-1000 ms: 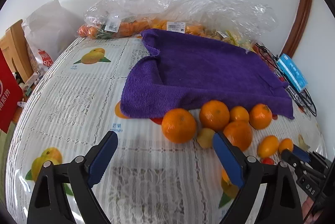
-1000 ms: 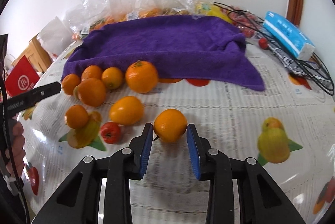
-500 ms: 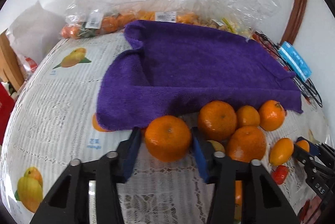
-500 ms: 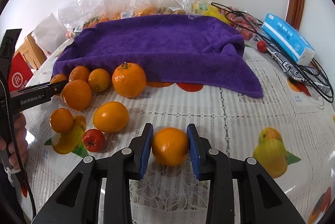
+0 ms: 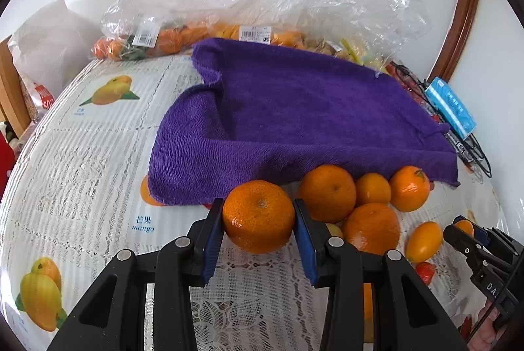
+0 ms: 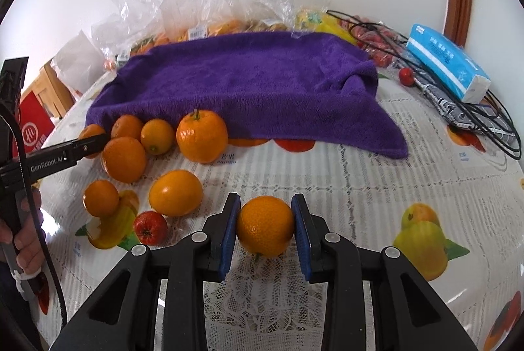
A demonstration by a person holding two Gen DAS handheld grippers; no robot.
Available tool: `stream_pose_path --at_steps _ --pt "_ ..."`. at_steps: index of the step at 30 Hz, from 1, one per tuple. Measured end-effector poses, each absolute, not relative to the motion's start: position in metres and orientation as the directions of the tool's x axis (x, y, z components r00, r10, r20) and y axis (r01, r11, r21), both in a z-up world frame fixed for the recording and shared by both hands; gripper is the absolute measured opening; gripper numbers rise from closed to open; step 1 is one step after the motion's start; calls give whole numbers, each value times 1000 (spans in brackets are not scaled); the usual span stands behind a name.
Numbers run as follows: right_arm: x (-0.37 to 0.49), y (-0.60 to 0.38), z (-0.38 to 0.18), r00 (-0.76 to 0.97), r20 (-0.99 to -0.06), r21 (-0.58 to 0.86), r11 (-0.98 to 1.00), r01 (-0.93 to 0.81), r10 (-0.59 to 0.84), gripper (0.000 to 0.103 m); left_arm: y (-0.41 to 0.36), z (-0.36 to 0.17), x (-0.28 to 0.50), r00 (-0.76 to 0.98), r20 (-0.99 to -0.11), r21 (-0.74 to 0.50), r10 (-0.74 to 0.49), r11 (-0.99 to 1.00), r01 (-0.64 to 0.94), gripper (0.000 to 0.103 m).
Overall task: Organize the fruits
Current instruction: 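Lift both held oranges and carry them over the purple towel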
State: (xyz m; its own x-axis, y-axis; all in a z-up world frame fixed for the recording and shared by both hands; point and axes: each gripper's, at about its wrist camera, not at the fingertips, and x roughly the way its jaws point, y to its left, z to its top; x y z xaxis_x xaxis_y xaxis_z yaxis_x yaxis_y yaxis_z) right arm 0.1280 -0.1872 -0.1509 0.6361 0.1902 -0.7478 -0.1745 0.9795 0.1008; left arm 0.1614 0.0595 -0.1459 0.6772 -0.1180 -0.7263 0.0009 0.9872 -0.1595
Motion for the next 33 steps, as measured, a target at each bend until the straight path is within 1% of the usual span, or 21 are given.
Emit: stream_pose_path --at_steps 4,7,15,18,23,26,30,33 --pt "126 -192 -142 650 -737 106 981 -160 186 32 61 -140 156 687 -715 -171 -128 985 6 39" --pt "124 -193 -130 664 -725 103 982 -157 182 32 61 -132 151 693 -714 -152 -99 988 -14 39" --pt "136 -189 -91 716 -676 83 984 -160 174 32 60 -86 146 734 -668 -167 -120 986 10 39" --pt "148 -186 -77 738 -652 70 984 -165 170 32 59 -73 155 747 -654 -165 -115 986 8 39" --pt "175 -180 -63 761 -622 92 982 -168 188 32 53 -62 182 754 -646 -172 -116 985 4 39" --pt "194 -175 -60 771 -609 85 982 -167 184 32 52 -60 199 759 -639 -188 -129 982 9 39" --pt "218 -174 -60 771 -610 86 982 -167 184 32 48 -61 219 768 -630 -175 -118 984 7 39" --pt "232 -174 -58 776 -605 76 983 -167 178 32 48 -66 235 761 -637 -182 -122 983 6 39"
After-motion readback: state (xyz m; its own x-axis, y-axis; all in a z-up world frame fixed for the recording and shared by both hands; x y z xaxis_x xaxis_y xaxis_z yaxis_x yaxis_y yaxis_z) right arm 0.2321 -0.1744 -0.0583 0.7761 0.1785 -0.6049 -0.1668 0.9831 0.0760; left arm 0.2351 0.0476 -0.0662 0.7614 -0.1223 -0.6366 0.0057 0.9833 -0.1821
